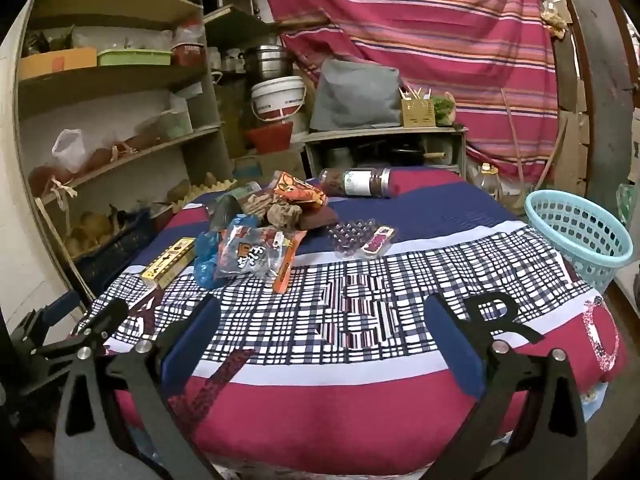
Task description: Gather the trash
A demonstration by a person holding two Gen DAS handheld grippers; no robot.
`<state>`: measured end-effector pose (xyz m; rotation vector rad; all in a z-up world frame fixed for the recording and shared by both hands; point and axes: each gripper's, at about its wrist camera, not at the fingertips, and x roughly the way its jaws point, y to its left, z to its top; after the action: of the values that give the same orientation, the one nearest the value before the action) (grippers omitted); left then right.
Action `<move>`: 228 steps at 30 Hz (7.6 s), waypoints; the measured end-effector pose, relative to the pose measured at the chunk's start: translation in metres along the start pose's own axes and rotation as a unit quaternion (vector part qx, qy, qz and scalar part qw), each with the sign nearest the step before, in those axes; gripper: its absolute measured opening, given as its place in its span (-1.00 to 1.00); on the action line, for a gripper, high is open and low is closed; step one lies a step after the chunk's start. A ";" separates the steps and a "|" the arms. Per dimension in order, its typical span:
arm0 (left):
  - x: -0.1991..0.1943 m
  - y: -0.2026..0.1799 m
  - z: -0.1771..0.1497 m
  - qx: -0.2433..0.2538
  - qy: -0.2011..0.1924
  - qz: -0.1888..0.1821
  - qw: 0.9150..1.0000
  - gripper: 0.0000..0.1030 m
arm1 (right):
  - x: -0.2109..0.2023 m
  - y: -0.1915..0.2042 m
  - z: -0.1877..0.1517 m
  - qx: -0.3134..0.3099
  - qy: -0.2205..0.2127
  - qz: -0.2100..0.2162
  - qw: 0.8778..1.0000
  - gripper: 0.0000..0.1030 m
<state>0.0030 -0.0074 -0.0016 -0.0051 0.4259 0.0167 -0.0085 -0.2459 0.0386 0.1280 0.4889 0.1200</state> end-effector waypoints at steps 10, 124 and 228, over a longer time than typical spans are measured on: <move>0.000 0.004 0.000 -0.015 0.002 -0.004 1.000 0.90 | 0.000 0.005 -0.001 -0.016 0.001 -0.005 1.000 0.92; 0.152 0.045 0.065 0.036 0.091 0.002 0.995 0.90 | 0.233 0.027 0.045 -0.013 0.229 0.131 0.965 -0.68; 0.185 0.051 0.112 -0.032 0.123 -0.047 0.991 0.77 | 0.149 0.048 0.132 -0.088 -0.013 -0.046 0.995 0.52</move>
<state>0.2168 0.0472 0.0236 -0.0919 0.6721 -0.0628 0.1809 -0.1898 0.0932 -0.0650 0.4564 0.0707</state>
